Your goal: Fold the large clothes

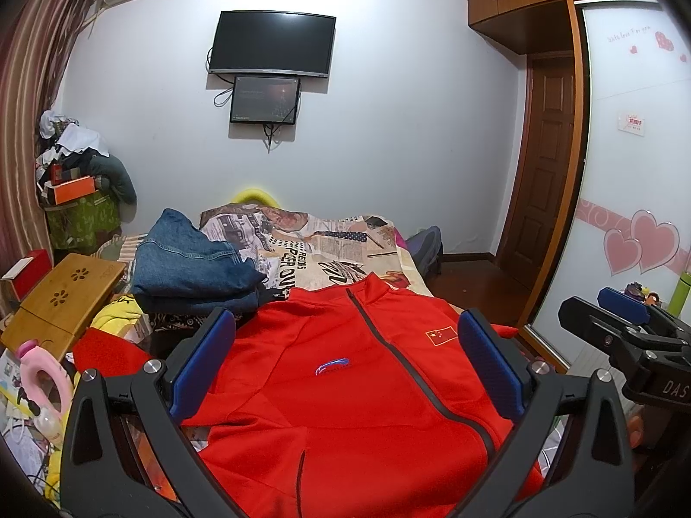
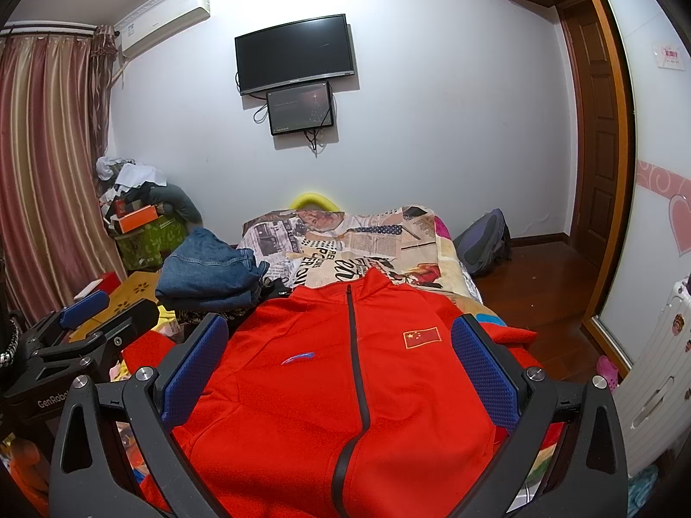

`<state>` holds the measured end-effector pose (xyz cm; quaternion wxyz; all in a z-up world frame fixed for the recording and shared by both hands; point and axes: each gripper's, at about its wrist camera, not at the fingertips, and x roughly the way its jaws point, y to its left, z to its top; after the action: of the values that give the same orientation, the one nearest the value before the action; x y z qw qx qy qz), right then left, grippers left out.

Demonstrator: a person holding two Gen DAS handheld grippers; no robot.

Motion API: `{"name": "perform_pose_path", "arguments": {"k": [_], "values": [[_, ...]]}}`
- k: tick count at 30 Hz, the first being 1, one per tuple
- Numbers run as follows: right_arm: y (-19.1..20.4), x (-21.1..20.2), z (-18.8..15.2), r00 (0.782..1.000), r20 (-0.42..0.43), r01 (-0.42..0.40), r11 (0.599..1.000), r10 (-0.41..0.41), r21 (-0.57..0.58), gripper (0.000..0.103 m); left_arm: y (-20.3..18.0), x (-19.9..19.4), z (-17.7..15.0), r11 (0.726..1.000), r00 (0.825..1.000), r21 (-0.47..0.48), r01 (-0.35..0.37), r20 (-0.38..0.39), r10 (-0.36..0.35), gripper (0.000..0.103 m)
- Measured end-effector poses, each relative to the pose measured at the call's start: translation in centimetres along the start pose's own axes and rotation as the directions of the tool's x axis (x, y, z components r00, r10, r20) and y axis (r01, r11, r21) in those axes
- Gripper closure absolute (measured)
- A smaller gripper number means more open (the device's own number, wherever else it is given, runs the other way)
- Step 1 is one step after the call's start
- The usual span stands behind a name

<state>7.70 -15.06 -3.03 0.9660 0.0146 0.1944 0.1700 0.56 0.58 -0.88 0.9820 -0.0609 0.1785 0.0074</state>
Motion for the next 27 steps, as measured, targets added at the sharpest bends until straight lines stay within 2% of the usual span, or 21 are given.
{"name": "perform_pose_path", "arguments": {"k": [27], "values": [[-0.06,0.2,-0.17,1.0,-0.003,0.001,1.0,-0.001,0.0,0.0,-0.3,-0.27,0.07,1.0,1.0,0.006,0.003,0.007,-0.003,0.0]]}}
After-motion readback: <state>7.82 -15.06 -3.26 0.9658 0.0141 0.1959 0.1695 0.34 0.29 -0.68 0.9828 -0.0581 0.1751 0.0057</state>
